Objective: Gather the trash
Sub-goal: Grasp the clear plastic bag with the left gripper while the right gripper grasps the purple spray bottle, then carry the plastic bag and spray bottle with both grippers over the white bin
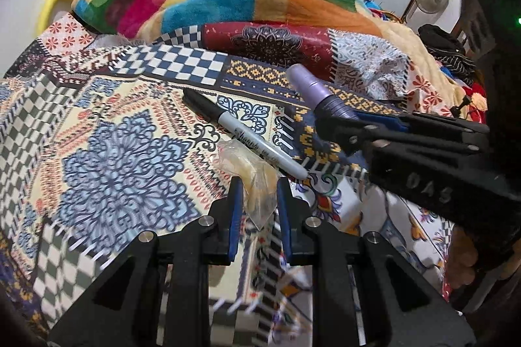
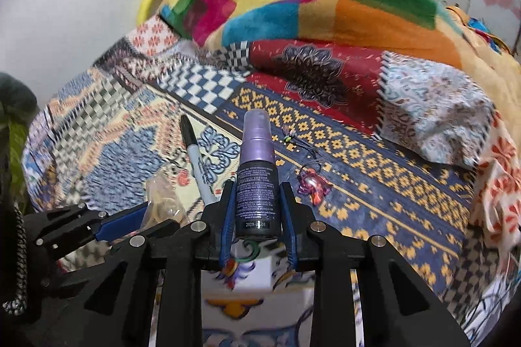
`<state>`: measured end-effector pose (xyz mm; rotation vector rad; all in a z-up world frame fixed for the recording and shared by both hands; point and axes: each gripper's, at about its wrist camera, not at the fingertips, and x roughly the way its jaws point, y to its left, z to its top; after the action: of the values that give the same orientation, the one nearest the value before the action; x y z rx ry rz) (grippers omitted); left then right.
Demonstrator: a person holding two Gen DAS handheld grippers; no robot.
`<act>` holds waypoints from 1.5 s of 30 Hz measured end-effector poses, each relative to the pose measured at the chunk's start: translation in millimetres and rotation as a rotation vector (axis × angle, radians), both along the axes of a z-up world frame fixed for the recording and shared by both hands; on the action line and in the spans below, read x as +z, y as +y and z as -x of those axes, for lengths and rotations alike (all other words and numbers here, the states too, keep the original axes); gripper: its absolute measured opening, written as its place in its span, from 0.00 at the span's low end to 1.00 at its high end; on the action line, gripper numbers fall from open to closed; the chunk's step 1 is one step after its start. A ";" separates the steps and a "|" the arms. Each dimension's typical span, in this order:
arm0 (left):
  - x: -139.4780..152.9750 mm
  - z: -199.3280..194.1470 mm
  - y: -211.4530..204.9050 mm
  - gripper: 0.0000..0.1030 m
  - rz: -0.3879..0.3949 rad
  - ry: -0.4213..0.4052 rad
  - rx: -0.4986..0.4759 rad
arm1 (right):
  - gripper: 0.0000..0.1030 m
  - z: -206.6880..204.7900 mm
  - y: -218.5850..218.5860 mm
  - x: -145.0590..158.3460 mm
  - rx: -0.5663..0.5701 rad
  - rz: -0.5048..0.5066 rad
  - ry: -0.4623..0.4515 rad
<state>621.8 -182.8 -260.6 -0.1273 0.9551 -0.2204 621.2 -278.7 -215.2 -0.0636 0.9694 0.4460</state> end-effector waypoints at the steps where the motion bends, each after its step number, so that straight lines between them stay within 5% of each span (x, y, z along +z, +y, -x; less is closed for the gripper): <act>1: 5.2 3.6 1.7 0.19 0.003 -0.004 -0.001 | 0.23 4.0 -0.7 5.4 -0.007 -0.001 -0.010; 18: 155.0 122.6 49.1 0.19 -0.032 -0.213 0.056 | 0.23 124.6 33.3 139.2 0.017 -0.042 -0.210; 25: 196.6 188.4 90.1 0.19 -0.056 -0.271 0.123 | 0.23 178.3 68.6 169.4 0.082 -0.075 -0.249; 34: 214.2 264.6 164.2 0.19 -0.063 -0.286 0.235 | 0.23 234.0 131.7 175.6 0.184 -0.101 -0.240; 45: 197.7 343.4 249.4 0.19 -0.092 -0.250 0.357 | 0.23 285.2 216.2 146.2 0.328 -0.101 -0.162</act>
<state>278.5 66.6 -62.9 -0.1783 0.6784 0.1348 336.0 -62.5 -68.9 -0.1668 0.7769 0.7789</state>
